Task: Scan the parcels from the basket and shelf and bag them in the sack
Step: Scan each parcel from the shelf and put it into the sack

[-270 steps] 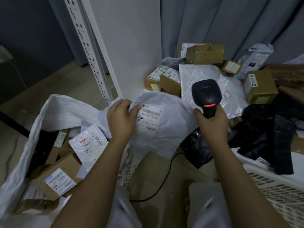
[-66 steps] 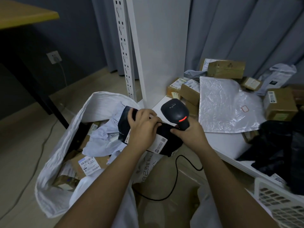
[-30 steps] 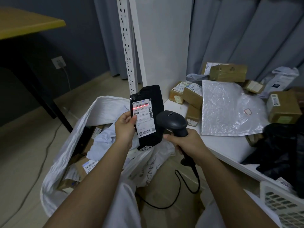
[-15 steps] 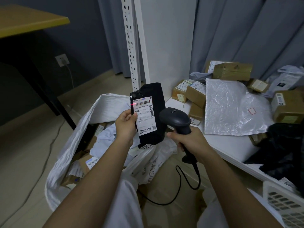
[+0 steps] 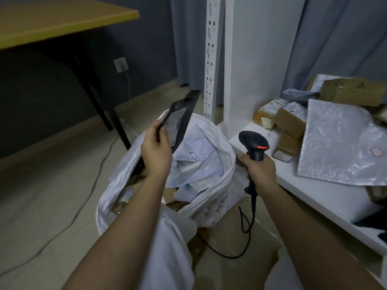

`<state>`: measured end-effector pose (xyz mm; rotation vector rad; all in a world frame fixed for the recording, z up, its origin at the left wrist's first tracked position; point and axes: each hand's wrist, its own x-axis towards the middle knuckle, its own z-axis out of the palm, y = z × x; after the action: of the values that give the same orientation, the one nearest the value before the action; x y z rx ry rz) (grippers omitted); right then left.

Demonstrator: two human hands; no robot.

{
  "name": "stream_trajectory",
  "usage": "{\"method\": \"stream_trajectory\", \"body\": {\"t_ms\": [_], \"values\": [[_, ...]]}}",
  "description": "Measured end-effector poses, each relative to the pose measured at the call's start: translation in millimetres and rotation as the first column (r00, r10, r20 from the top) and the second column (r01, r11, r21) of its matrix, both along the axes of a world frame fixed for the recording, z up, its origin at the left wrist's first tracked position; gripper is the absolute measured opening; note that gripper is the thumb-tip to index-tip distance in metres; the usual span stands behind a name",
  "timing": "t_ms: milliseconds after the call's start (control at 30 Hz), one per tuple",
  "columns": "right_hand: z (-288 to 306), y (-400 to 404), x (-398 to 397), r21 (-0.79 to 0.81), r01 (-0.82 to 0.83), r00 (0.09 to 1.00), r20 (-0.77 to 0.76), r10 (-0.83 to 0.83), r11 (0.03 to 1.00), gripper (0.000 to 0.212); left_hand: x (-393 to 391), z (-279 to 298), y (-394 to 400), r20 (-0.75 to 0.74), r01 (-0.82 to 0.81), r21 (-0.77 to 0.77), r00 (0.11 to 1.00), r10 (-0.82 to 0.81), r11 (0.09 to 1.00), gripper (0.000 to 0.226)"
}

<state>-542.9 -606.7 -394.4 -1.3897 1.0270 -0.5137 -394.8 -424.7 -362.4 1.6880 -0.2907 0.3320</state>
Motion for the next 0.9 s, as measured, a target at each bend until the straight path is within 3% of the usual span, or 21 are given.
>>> {"method": "stream_trajectory", "body": {"t_ms": [67,167,300,367,433,500,533,600,700,800,900], "values": [[-11.0,3.0,12.0,-0.04,0.004,0.999,-0.031,-0.006,0.999,0.022,6.7,-12.3,-2.2,0.064,0.066,0.204,0.995,-0.081,0.977,0.023],[-26.2,6.0,25.7,-0.08,-0.045,0.996,-0.086,0.038,0.996,0.029,16.4,-30.3,-11.8,0.095,0.121,0.494,0.977,-0.192,0.861,0.025],[-41.6,-3.5,41.8,-0.127,-0.031,0.989,-0.148,0.012,0.991,0.024,29.9,-50.0,-26.2,0.108,0.128,0.687,0.955,-0.275,0.715,0.028],[-45.5,-12.4,47.8,-0.085,0.025,0.991,-0.132,-0.036,0.996,0.027,39.0,-69.0,-32.8,0.093,0.183,0.824,0.89,-0.446,0.536,0.033],[-46.3,-19.8,50.0,-0.035,0.046,0.992,-0.116,-0.05,0.998,0.032,50.3,-95.8,-37.9,-0.075,0.291,0.921,0.783,-0.618,0.257,0.038],[-44.2,-24.1,49.5,-0.019,0.032,0.993,-0.114,-0.034,0.999,0.031,60.4,-119.6,-43.6,-0.317,0.404,0.915,0.714,-0.625,-0.002,0.04],[-41.7,-25.4,48.9,-0.023,0.014,0.994,-0.111,-0.017,1.0,0.029,64.1,-128.4,-47.7,-0.414,0.463,0.883,0.69,-0.593,-0.077,0.039],[-36.4,-28.5,47.4,-0.06,-0.015,0.995,-0.098,0.009,0.998,0.028,69.0,-139.0,-56.4,-0.502,0.521,0.842,0.662,-0.557,-0.139,0.039],[-29.8,-36.5,45.1,-0.103,-0.028,0.996,-0.086,0.019,0.994,0.027,77.3,-151.1,-62.5,-0.515,0.489,0.847,0.656,-0.552,-0.209,0.045],[-27.1,-44.6,41.3,-0.121,-0.068,0.992,-0.116,0.054,0.99,0.03,80.3,-159.9,-64.8,-0.586,0.474,0.81,0.623,-0.518,-0.346,0.052],[-27.7,-48.7,32.3,-0.118,-0.133,0.979,-0.173,0.111,0.984,0.031,71.7,-152.2,-74.8,-0.642,0.559,0.765,0.617,-0.455,-0.321,0.047]]}}
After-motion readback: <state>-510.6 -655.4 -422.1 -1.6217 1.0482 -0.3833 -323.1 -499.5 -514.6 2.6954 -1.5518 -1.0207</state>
